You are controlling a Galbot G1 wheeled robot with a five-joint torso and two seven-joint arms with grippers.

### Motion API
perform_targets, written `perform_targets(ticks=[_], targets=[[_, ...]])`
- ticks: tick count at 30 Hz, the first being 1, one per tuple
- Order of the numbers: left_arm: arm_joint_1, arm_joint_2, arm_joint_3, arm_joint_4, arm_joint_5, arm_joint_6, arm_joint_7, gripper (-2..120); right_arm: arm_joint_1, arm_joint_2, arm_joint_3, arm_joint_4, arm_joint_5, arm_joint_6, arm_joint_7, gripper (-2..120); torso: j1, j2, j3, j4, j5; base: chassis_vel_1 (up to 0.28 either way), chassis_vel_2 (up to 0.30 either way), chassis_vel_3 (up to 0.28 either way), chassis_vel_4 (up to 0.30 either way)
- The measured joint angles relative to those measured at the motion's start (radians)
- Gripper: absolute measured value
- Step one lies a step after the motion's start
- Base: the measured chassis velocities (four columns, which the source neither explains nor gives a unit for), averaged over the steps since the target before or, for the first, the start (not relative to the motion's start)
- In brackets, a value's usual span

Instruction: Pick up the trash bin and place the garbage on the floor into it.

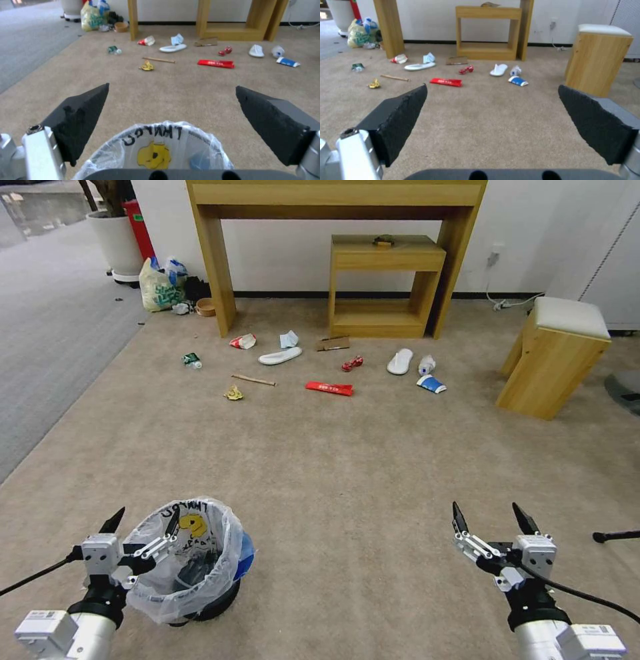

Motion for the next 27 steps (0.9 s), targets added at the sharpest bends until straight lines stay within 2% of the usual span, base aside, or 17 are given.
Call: perform_targets(ticks=[5,7,9,11,13,15,17,18,19,20,21,22,23,25,27], targets=[[0.000,0.045,-0.025,0.021,-0.050,0.046,0.001,100,0.008,-0.005,-0.001,-0.002,0.002,-0.013,0.000,100,0.000,0.000,0.000,0.0000,0.0000,0.000,0.000,0.000,0.000],[-0.005,0.101,-0.044,0.045,-0.076,0.078,-0.005,100,0.014,-0.010,-0.001,-0.002,0.011,-0.025,0.000,100,0.000,0.000,0.000,0.0001,0.0000,0.000,0.000,0.000,0.000],[-0.007,0.113,-0.046,0.051,-0.084,0.086,-0.011,100,0.015,-0.011,-0.001,-0.002,0.014,-0.026,0.000,100,0.000,0.000,0.000,0.0000,0.0000,0.000,0.000,0.000,0.000],[-0.020,0.191,-0.066,0.096,-0.145,0.155,-0.034,100,0.023,-0.017,-0.001,-0.001,0.037,-0.044,0.002,100,0.000,0.000,0.000,0.0000,-0.0001,0.000,0.000,0.000,0.000],[-0.022,0.205,-0.071,0.105,-0.156,0.170,-0.035,100,0.024,-0.018,0.000,-0.001,0.043,-0.049,0.003,100,0.000,0.000,0.000,0.0000,-0.0001,0.000,0.000,0.000,0.000],[-0.033,0.270,-0.098,0.150,-0.204,0.255,-0.039,100,0.026,-0.018,0.002,-0.001,0.067,-0.067,0.003,100,0.000,0.000,0.000,0.0001,-0.0002,0.000,0.000,0.000,0.000],[-0.037,0.287,-0.105,0.163,-0.220,0.279,-0.039,100,0.027,-0.018,0.003,-0.002,0.074,-0.071,0.004,100,0.000,0.000,0.000,0.0001,-0.0002,0.000,0.000,0.000,0.000],[-0.050,0.330,-0.115,0.196,-0.265,0.340,-0.040,100,0.028,-0.018,0.005,-0.007,0.087,-0.080,0.003,100,0.000,0.000,0.000,0.0003,-0.0002,0.000,0.000,0.000,0.000],[-0.050,0.330,-0.115,0.196,-0.265,0.340,-0.040,100,0.028,-0.018,0.005,-0.007,0.087,-0.080,0.003,100,0.000,0.000,0.000,0.0003,-0.0002,0.000,0.000,0.000,0.000],[-0.061,0.358,-0.116,0.215,-0.298,0.381,-0.040,100,0.028,-0.018,0.006,-0.010,0.092,-0.083,0.004,100,0.000,0.000,0.000,0.0001,-0.0002,0.000,0.000,0.000,0.000],[-0.063,0.362,-0.116,0.218,-0.303,0.388,-0.040,100,0.028,-0.017,0.006,-0.011,0.093,-0.084,0.004,100,0.000,0.000,0.000,0.0001,-0.0001,0.000,0.000,0.000,0.000],[-0.081,0.395,-0.112,0.238,-0.335,0.444,-0.041,100,0.028,-0.016,0.007,-0.016,0.098,-0.086,0.004,100,0.000,0.000,0.000,0.0001,-0.0001,0.000,0.000,0.000,0.000],[-0.081,0.395,-0.112,0.238,-0.335,0.444,-0.041,100,0.028,-0.016,0.007,-0.016,0.098,-0.086,0.004,100,0.000,0.000,0.000,0.0001,-0.0001,0.000,0.000,0.000,0.000],[-0.130,0.448,-0.090,0.277,-0.382,0.524,-0.041,100,0.027,-0.011,0.007,-0.024,0.107,-0.092,0.006,100,0.000,0.000,0.000,0.0001,-0.0001,0.000,0.000,0.000,0.000],[-0.184,0.480,-0.070,0.314,-0.394,0.554,-0.041,100,0.027,-0.010,0.007,-0.029,0.110,-0.094,0.006,100,0.000,0.000,0.000,0.0000,-0.0003,0.000,0.000,0.000,0.000]])
